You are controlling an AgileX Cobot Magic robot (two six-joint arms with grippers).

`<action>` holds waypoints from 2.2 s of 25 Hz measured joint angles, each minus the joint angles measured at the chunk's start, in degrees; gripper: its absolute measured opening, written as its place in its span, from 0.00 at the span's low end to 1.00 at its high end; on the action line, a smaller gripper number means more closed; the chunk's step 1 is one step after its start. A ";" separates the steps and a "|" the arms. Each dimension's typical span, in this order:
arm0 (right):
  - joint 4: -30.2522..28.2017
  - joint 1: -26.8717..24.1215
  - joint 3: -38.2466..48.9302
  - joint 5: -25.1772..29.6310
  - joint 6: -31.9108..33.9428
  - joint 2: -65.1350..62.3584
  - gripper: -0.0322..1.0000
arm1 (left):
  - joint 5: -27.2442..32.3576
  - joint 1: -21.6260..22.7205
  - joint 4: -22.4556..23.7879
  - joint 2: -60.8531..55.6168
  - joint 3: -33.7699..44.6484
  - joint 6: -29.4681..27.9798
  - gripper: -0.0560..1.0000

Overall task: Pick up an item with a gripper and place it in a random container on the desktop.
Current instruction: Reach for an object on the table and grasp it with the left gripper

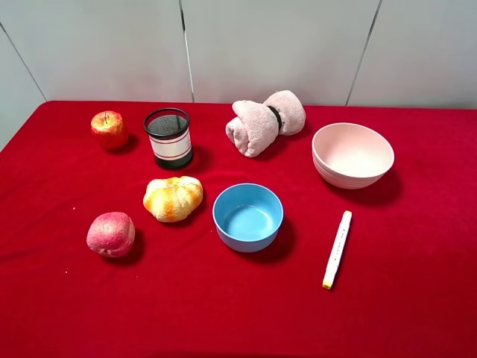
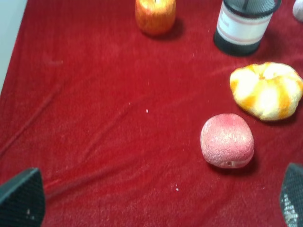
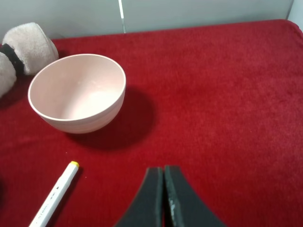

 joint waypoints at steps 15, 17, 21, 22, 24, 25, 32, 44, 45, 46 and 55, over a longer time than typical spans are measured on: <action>0.00 0.00 0.00 0.00 0.00 0.00 0.00 | -0.49 -1.89 -6.74 23.98 -6.45 6.27 0.99; 0.00 0.00 0.00 0.00 0.00 0.00 0.00 | -0.55 -3.77 -6.80 25.94 -6.51 6.27 0.99; 0.00 0.00 0.00 0.00 0.00 0.00 0.00 | -0.97 -6.51 -6.92 30.32 -6.51 6.27 0.99; 0.00 0.00 0.00 0.00 0.00 0.00 0.00 | -1.05 -7.02 -7.06 31.53 -6.51 6.27 0.99; 0.00 0.00 0.00 0.00 0.00 0.00 0.00 | -1.33 -7.62 -7.28 32.79 -6.51 6.27 0.99; 0.00 0.00 0.00 0.00 0.00 0.00 0.00 | -1.41 -8.05 -7.43 33.84 -6.51 6.27 0.99; 0.00 0.00 0.00 0.00 0.00 0.00 0.00 | -2.49 -13.04 -7.61 44.28 -6.51 4.46 0.99; 0.00 0.00 0.00 0.00 0.00 0.00 0.00 | -8.00 -17.64 -7.61 57.90 -6.51 4.30 0.99; 0.00 0.00 0.00 0.00 0.00 0.00 0.00 | -8.34 -17.91 -7.39 59.00 -6.51 4.14 0.99; 0.00 0.00 0.00 0.00 0.00 0.00 0.00 | -8.79 -18.11 -7.22 60.11 -6.56 3.99 0.99; 0.00 0.00 0.00 0.00 0.00 0.00 0.00 | -15.42 -21.16 -3.83 69.66 -6.56 2.14 0.99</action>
